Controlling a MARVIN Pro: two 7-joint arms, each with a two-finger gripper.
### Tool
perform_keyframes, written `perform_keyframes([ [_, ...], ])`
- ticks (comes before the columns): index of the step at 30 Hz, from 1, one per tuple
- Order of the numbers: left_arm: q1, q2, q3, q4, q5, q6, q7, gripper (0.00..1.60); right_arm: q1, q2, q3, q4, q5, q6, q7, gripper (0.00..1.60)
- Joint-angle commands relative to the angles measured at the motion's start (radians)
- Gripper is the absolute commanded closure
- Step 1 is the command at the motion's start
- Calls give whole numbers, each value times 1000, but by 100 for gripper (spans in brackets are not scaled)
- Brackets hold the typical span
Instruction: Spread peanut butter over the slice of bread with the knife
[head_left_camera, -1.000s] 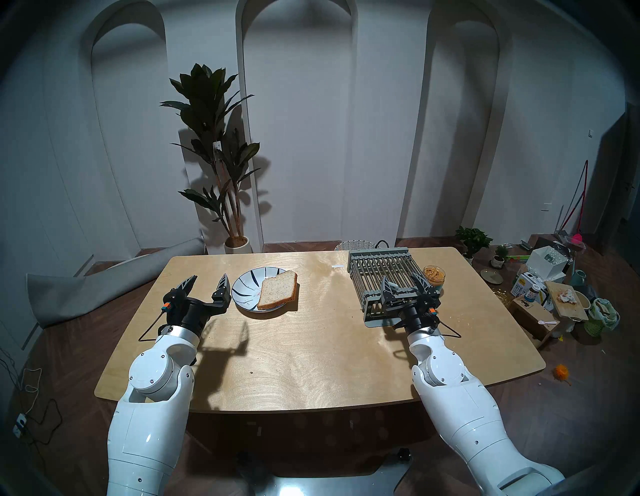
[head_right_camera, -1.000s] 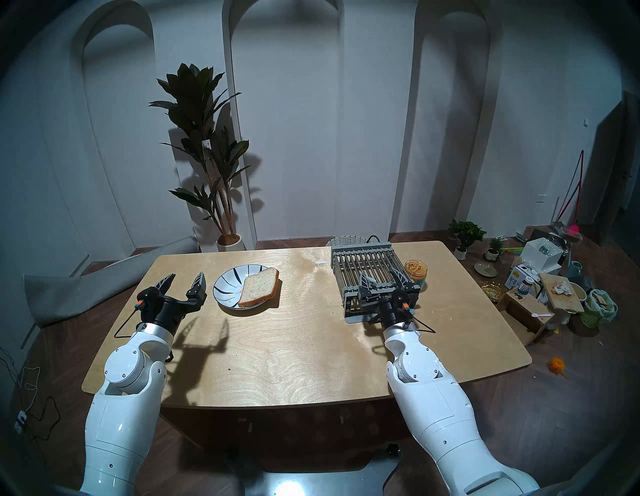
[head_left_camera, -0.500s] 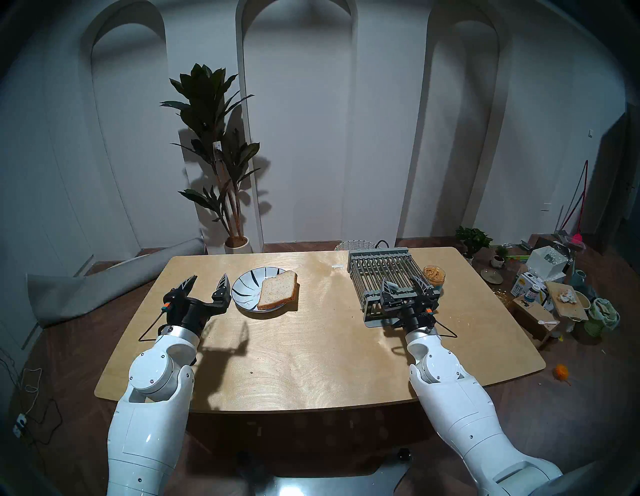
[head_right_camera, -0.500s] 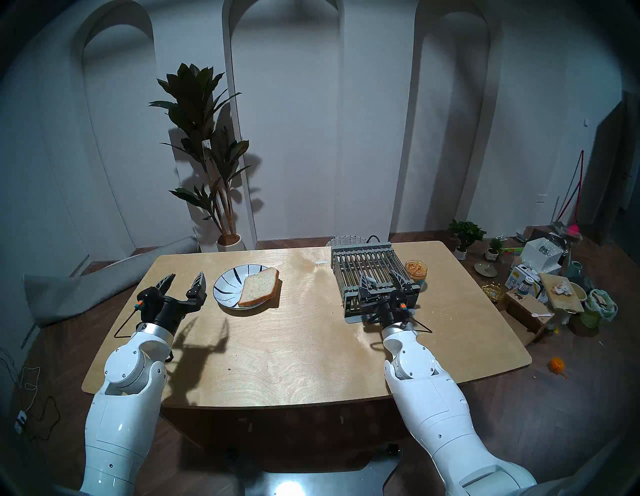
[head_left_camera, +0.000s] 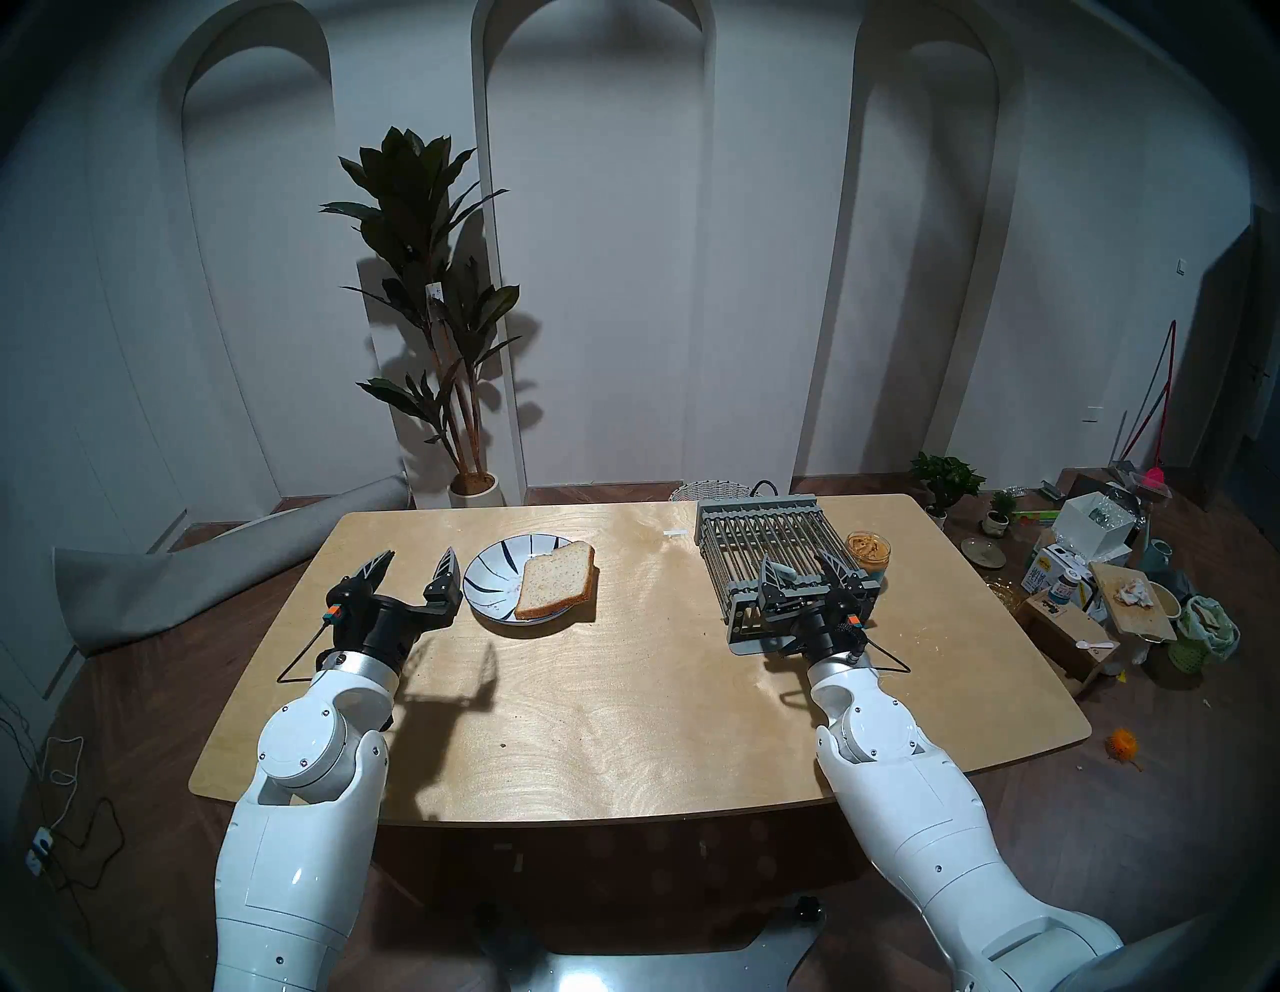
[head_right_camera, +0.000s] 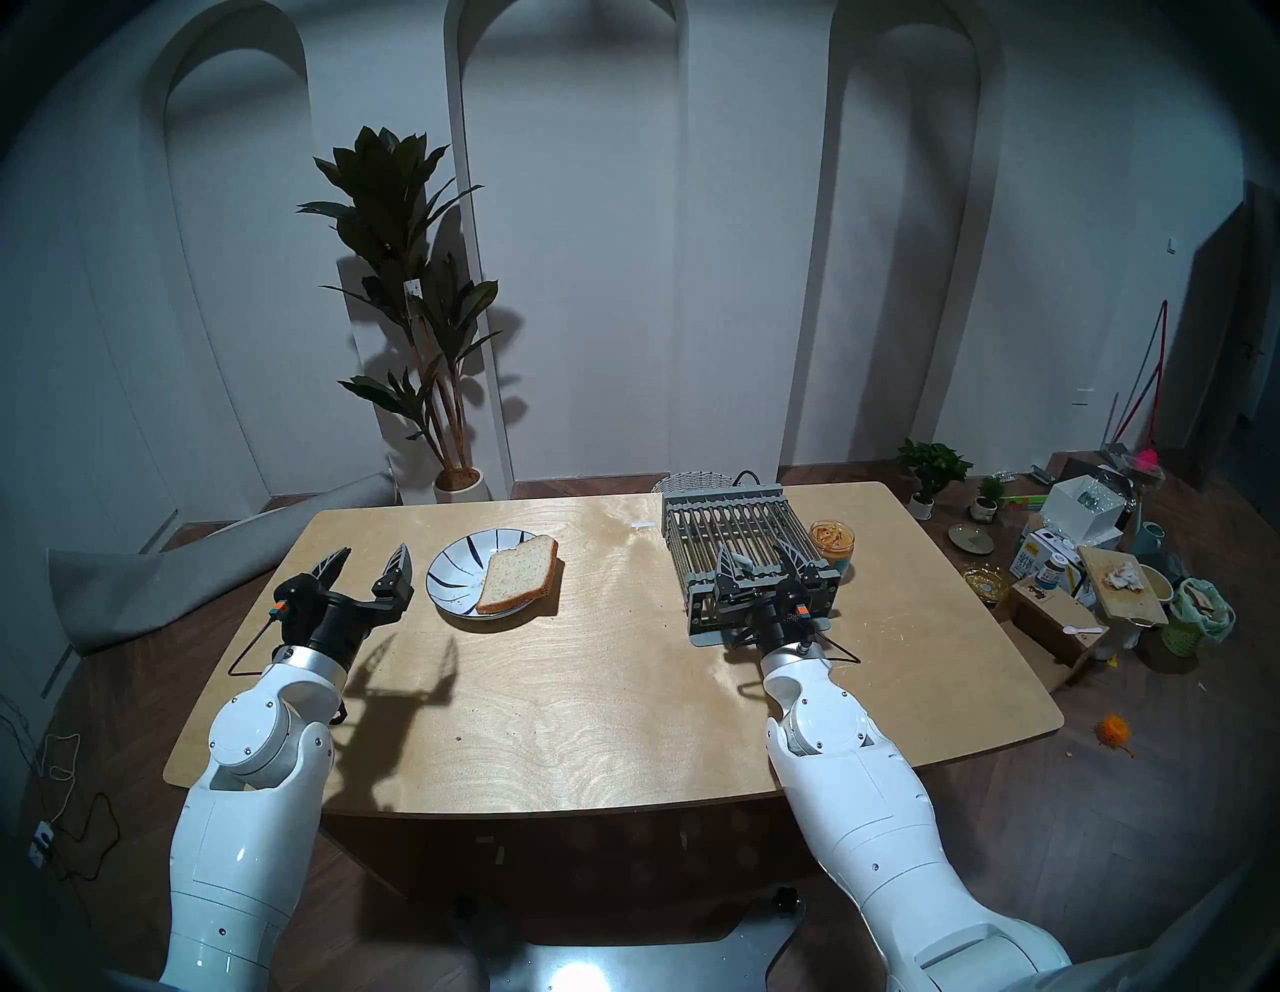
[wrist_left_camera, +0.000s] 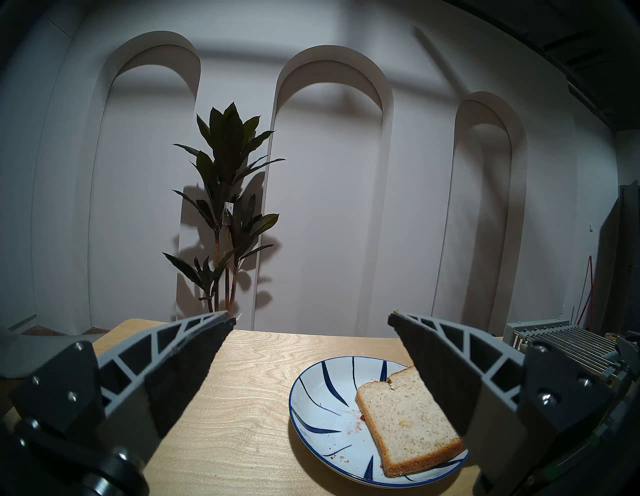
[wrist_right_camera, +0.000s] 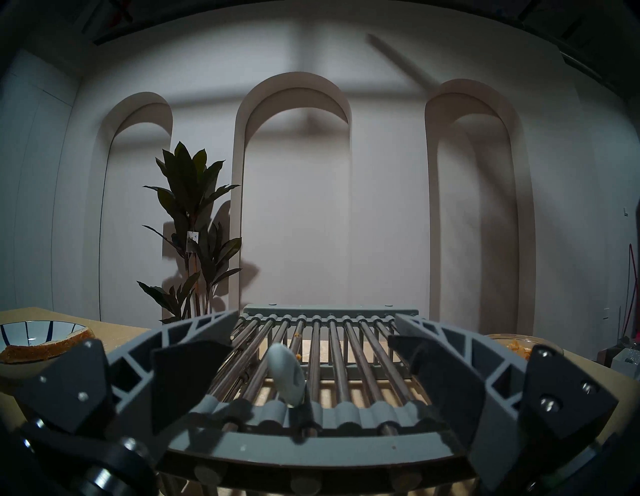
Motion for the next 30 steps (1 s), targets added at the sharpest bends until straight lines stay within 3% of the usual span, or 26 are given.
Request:
perform_keyframes([
  [1,-9,1,0,-20,-1,-2,0,0,13,-6,-2,-2,-2,-9,1,26],
  [5,-9,1,0,-20,-1,-2,0,0,14,-8,0,6,-4,-9,3,36],
  [11,-9,1,0,-20,-1,-2,0,0,16,-10,1,18,-3,-2,6,37],
  [13,-9,1,0,-20,-1,-2,0,0,16,-11,1,20,-3,-1,7,50],
  [15,-9,1,0,-20,-1,-2,0,0,15,-11,1,19,-3,3,8,81],
  [23,-9,1,0,-20,-1,-2,0,0,11,-15,5,11,3,21,4,76],
  [28,-9,1,0,-20,-1,-2,0,0,9,-14,4,5,2,29,1,82],
  [29,-9,1,0,-20,-1,-2,0,0,9,-14,4,3,3,30,0,94],
  [30,-9,1,0,-20,-1,-2,0,0,8,-14,4,1,2,30,0,94],
])
